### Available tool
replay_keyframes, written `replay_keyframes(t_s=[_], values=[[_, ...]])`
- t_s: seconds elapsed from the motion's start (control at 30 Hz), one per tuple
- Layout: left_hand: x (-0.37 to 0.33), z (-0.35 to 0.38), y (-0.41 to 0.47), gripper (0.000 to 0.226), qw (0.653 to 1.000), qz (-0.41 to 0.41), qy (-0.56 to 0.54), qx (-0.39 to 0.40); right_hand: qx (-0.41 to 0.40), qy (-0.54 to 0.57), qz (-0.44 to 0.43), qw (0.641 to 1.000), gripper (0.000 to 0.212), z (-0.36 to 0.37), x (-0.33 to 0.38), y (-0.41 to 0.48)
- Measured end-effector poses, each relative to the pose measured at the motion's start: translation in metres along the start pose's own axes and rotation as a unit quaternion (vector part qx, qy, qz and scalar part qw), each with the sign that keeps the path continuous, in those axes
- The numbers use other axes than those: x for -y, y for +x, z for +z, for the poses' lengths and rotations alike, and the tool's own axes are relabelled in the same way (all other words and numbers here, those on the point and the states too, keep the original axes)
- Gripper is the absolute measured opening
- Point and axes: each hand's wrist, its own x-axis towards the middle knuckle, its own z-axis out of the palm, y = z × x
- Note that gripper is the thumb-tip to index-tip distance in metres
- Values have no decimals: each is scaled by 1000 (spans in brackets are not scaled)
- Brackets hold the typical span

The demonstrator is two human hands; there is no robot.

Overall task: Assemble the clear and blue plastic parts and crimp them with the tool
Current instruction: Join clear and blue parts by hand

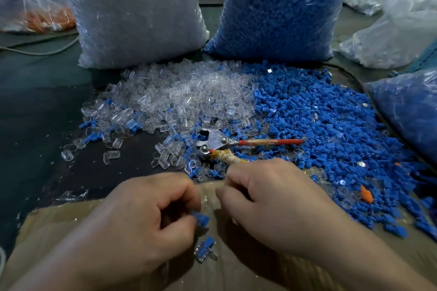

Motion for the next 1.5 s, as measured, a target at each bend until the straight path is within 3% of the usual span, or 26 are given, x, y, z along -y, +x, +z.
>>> replay_keyframes(t_s=[0.1, 0.27, 0.37, 0.5, 0.63, 0.83, 0.97, 1.03, 1.13, 1.3, 1.4, 1.5], values=[[4, 3, 1, 19, 998, 9, 57, 37, -67, -86, -48, 993, 30, 14, -1, 1], [13, 5, 6, 47, 973, -105, 122, -168, -94, -138, -77, 983, 38, 33, 8, 17], [15, 10, 15, 64, 955, -157, 208, -139, -117, -159, -75, 977, 35, 38, 9, 24], [4, 16, 17, 47, 959, -142, 219, -109, -122, -185, -55, 974, 20, 39, 7, 24], [1, 18, 16, 35, 964, -130, 201, -116, -123, -200, -34, 971, 26, 39, 5, 24], [1, 19, 19, 28, 968, -117, 193, -111, -115, -188, -28, 975, 16, 40, 6, 24], [1, 21, 20, 23, 966, -114, 187, -135, -127, -169, -9, 977, 36, 38, 4, 25], [1, 23, 19, 20, 966, -119, 177, -147, -127, -165, -18, 978, 35, 38, 3, 26], [5, 24, 19, 15, 967, -123, 155, -163, -103, -98, -25, 989, 22, 36, 0, 25], [12, 23, 15, 17, 952, -137, -17, -274, -127, 53, -9, 990, 20, 29, -3, 20], [12, 26, 15, 29, 933, -152, -147, -291, -145, 190, 37, 970, 17, 26, -5, 19], [6, 29, 16, 21, 906, -145, -273, -288, -101, 344, 67, 931, 7, 22, -2, 18]])
